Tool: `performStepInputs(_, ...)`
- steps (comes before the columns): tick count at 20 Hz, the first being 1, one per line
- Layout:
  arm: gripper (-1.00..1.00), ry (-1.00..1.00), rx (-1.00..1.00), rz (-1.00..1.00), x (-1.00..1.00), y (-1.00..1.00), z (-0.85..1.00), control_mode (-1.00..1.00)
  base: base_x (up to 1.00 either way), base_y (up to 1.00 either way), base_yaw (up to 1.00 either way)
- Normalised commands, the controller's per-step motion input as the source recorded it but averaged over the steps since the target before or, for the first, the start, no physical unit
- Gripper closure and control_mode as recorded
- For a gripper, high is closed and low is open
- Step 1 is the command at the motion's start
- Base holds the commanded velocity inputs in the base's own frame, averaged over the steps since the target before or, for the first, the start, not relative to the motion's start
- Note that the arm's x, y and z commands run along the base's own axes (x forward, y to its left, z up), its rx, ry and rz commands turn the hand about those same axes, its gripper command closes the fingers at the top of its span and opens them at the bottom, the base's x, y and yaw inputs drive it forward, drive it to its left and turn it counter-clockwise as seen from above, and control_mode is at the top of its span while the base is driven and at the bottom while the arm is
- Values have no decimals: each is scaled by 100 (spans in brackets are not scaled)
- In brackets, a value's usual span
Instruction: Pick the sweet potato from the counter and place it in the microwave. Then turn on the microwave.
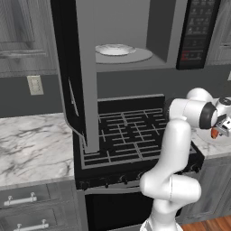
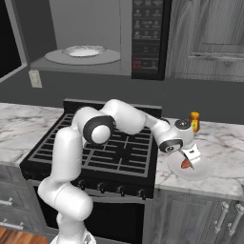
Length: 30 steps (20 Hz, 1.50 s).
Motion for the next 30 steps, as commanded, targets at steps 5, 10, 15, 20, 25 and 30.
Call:
performStepInputs(5, -100, 0, 0, 0, 11, -11, -9, -100, 0, 0, 0)
performStepInputs(10, -100, 0, 0, 0, 7, -11, -8, -100, 0, 0, 0)
performStepInputs(15, -100, 0, 0, 0, 4, -6, -9, -100, 0, 0, 0)
performStepInputs(20, -100, 0, 0, 0, 0, 0, -14, -100, 0, 0, 0)
performStepInputs(25, 100, -1, 0, 0, 0, 0, -10, -100, 0, 0, 0)
performStepInputs(30, 100, 1, 0, 0, 2, 0, -4, -100, 0, 0, 0)
